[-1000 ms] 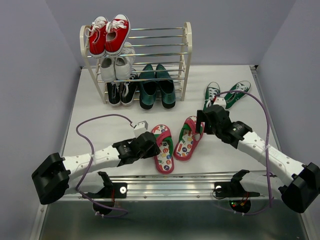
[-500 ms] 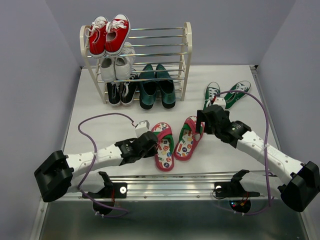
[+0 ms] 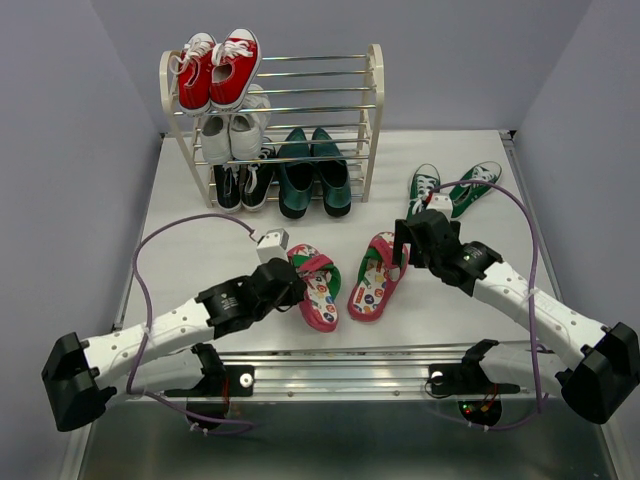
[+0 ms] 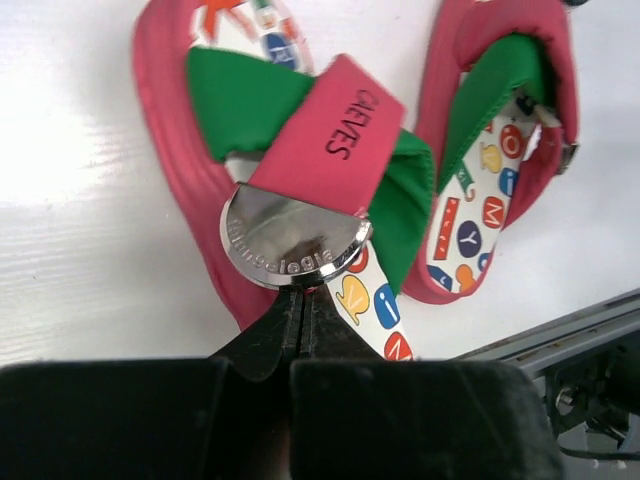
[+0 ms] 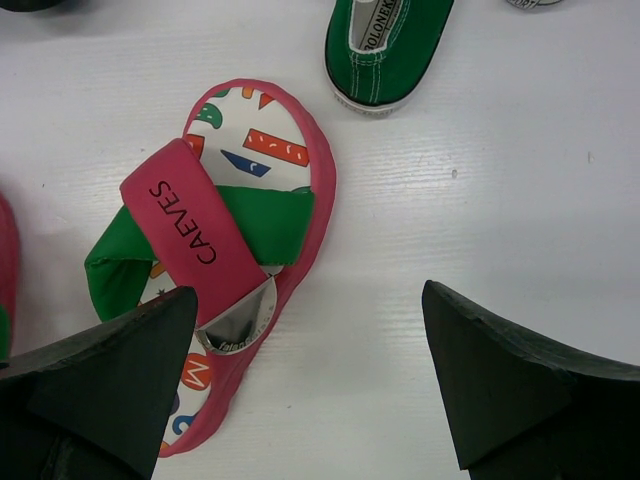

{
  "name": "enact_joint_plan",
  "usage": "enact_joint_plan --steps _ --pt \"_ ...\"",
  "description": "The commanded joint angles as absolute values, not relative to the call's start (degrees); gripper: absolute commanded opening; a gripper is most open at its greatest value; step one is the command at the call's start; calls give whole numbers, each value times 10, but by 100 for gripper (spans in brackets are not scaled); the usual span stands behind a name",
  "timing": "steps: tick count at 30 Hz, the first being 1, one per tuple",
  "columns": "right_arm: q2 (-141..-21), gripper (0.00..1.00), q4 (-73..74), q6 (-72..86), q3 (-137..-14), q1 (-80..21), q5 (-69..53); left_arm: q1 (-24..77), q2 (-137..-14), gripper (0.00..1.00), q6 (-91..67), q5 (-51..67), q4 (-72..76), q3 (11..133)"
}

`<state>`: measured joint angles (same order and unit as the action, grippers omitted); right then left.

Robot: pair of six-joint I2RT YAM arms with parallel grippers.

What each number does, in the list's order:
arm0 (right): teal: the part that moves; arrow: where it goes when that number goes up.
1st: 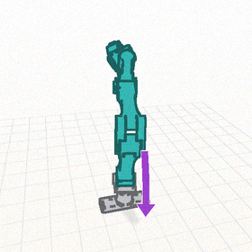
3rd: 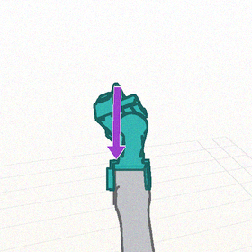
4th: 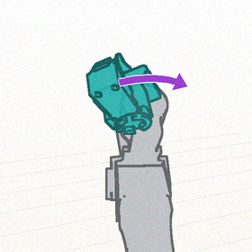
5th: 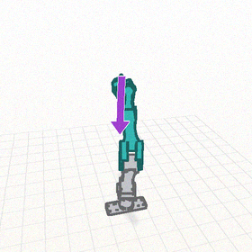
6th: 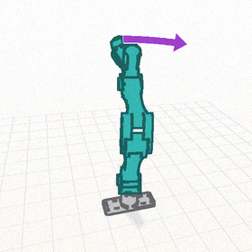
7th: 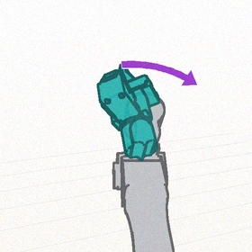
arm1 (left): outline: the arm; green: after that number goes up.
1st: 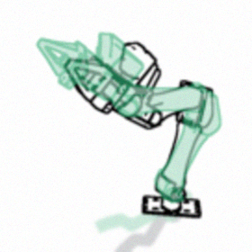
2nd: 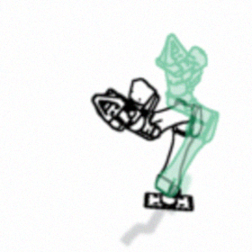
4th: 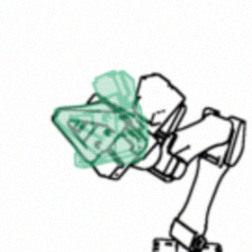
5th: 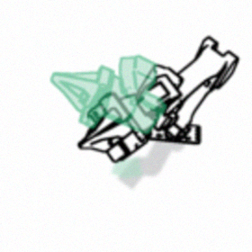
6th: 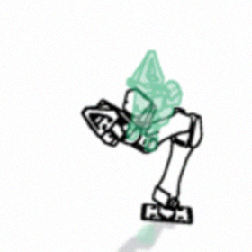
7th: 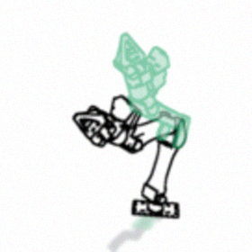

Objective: Place and organize the shoes onto the shoe shelf

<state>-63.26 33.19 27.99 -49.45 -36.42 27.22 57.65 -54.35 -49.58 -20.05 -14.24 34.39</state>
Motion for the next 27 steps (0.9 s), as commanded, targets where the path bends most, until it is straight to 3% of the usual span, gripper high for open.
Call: enact_joint_plan --steps 1,12,22,27 --pt "-625 100 325 275 -516 -361 296 577 -485 0 -450 -230 -118 401" --pt "-625 100 319 269 -524 -361 296 577 -447 0 -371 -228 -67 435" --pt "-613 100 312 260 -525 -361 291 569 -526 0 -222 -242 32 534" --pt "-613 100 307 249 -526 -361 288 531 -574 0 -148 -194 78 587"
